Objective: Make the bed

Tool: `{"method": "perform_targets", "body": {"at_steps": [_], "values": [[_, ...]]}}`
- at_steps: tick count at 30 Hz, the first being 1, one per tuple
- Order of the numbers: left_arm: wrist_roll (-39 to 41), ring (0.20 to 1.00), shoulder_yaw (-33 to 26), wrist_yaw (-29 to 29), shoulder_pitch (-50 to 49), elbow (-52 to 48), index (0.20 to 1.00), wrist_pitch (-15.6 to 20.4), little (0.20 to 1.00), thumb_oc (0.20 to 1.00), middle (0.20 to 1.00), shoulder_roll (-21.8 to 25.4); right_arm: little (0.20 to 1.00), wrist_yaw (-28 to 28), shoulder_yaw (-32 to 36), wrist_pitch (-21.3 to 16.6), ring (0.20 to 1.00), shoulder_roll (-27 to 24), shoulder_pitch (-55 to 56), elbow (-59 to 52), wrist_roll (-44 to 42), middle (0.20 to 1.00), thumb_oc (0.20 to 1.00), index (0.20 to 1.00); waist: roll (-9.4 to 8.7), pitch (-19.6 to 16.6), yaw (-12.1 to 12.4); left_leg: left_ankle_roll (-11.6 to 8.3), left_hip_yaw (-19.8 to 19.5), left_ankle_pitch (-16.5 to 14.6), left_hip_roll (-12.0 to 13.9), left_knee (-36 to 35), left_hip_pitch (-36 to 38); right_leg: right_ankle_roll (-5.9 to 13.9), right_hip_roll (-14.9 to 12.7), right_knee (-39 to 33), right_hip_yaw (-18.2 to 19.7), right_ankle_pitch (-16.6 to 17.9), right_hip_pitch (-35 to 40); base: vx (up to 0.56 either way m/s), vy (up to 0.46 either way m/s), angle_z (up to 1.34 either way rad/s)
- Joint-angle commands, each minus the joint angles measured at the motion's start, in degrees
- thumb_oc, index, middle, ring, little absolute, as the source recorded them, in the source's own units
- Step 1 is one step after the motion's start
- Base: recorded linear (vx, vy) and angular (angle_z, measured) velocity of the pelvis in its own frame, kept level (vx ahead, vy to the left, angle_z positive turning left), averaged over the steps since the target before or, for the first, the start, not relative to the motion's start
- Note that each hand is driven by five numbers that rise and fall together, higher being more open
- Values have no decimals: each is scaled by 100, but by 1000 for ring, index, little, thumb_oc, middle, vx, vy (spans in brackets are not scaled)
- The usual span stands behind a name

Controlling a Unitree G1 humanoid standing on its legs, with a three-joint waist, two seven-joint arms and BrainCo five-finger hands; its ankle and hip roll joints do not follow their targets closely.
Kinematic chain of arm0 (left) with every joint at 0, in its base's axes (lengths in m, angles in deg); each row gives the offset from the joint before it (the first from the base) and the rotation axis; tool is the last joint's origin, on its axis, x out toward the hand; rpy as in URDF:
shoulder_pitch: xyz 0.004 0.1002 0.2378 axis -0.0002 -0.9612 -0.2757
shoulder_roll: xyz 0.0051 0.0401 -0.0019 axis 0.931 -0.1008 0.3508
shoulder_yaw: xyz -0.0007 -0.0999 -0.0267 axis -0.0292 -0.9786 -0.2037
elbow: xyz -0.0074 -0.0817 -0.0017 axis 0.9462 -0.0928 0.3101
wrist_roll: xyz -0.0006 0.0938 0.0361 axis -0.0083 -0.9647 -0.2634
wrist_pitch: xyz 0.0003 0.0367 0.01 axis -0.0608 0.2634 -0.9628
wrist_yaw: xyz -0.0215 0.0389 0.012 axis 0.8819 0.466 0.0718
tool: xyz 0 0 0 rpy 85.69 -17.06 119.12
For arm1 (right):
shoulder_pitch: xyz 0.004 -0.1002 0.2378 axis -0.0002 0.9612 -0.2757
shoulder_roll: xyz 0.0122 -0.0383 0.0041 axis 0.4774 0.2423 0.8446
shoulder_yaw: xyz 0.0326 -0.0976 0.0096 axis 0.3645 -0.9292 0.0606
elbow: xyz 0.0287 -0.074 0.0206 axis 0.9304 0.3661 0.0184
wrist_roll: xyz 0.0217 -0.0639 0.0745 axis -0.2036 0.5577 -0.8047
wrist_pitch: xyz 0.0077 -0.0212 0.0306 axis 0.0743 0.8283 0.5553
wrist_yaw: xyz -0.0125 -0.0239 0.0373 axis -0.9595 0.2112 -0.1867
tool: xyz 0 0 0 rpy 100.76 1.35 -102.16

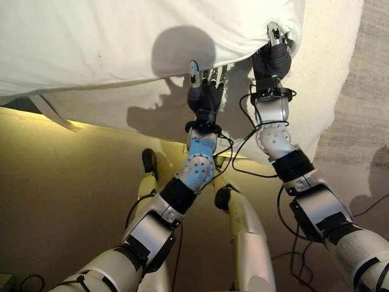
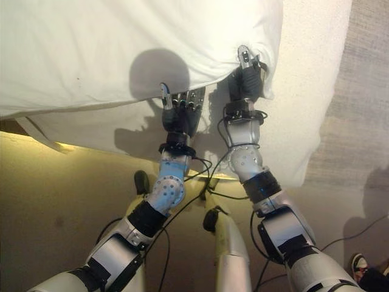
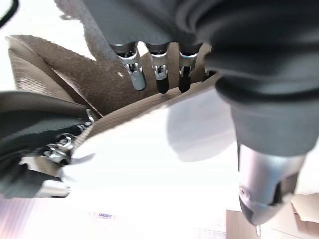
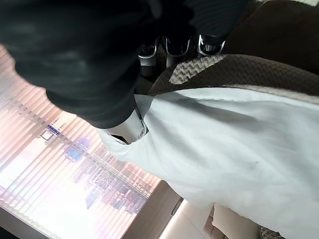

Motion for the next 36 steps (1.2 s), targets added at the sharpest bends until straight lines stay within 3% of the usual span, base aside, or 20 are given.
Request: {"method": "perform_targets", "body": {"at_steps": [1,10,17,18,19,21,22,23,28,29,36], "values": [[-588,1000,-200,-2,412,-320,1000,211,1000,1000,1000,79,200,261,310,-252,200,-145,-163,-249,116,200,200,200,-157,-101,66,29,167,-703,47,278,327,1212,-171,586,-116,-129,-122,0,0,0],[-829,1000,-280,37,173,-606,1000,247,1000,1000,1000,176,200,201,482,-265,200,-150,-77,-325,174,200,200,200,-90,-101,143,52,144,-706,17,259,293,1225,-190,574,-146,-132,-129,0,0,0],[-972,1000,-1000,186,-37,-453,1000,373,1000,1000,1000,906,200,282,517,-196,200,-194,253,-459,292,200,200,200,-76,-101,217,82,73,-756,28,386,281,1186,-159,683,-50,-177,-170,-1,7,-2],[-1080,1000,-1274,246,-139,-412,1000,400,1000,1000,1000,1252,200,302,480,-154,200,-250,314,-483,336,200,200,200,-81,-101,299,128,-142,-836,-34,600,275,1152,-117,737,65,-182,-194,-8,24,-7],[-1085,1000,-1283,251,-147,-417,1000,397,1000,1000,1000,1262,200,300,473,-152,200,-239,317,-489,339,200,200,200,-83,-101,294,129,-147,-859,-26,640,259,1152,-112,747,66,-188,-195,-4,37,-15],[-1225,1000,-1607,313,-328,-393,1000,431,1000,1000,1000,1642,200,344,435,-154,200,-266,330,-462,386,200,200,200,-174,-101,537,46,-846,-891,-192,1136,65,1127,-39,803,112,-229,-206,50,15,-26],[-1278,1000,-1780,357,-423,-385,1000,459,1000,1000,1000,1807,200,343,420,-138,200,-277,348,-438,394,200,200,200,-217,-101,661,-64,-1210,-835,-239,1056,69,1144,-41,801,132,-262,-179,103,43,-61],[-1261,1000,-2028,411,-520,-379,1000,518,1000,1000,1000,1932,200,309,507,-68,200,-327,483,-446,409,200,200,200,-144,-101,678,-116,-1227,-832,-125,477,308,1201,-194,859,140,-332,-170,72,50,-65],[-1380,1000,-2266,404,-661,-433,1000,451,1000,1000,1000,2138,200,258,869,64,200,-573,1070,-661,520,200,200,200,51,-101,528,-132,-842,-544,-123,299,166,1218,-426,972,38,-443,-202,-5,49,47],[-1469,1000,-2273,427,-603,-399,1000,409,1000,1000,1000,2240,200,270,1025,55,200,-613,1454,-835,543,200,200,200,130,-101,442,-212,-588,-377,-1,108,164,1237,-525,1046,-67,-475,-154,28,19,50],[-1745,1000,-2294,499,-489,-469,1000,335,1000,1000,1000,2554,200,398,1211,181,200,-569,2072,-1127,653,200,200,200,256,-101,458,-133,-669,-399,-142,278,-71,1278,-707,1223,-84,-481,-234,27,76,28]]}}
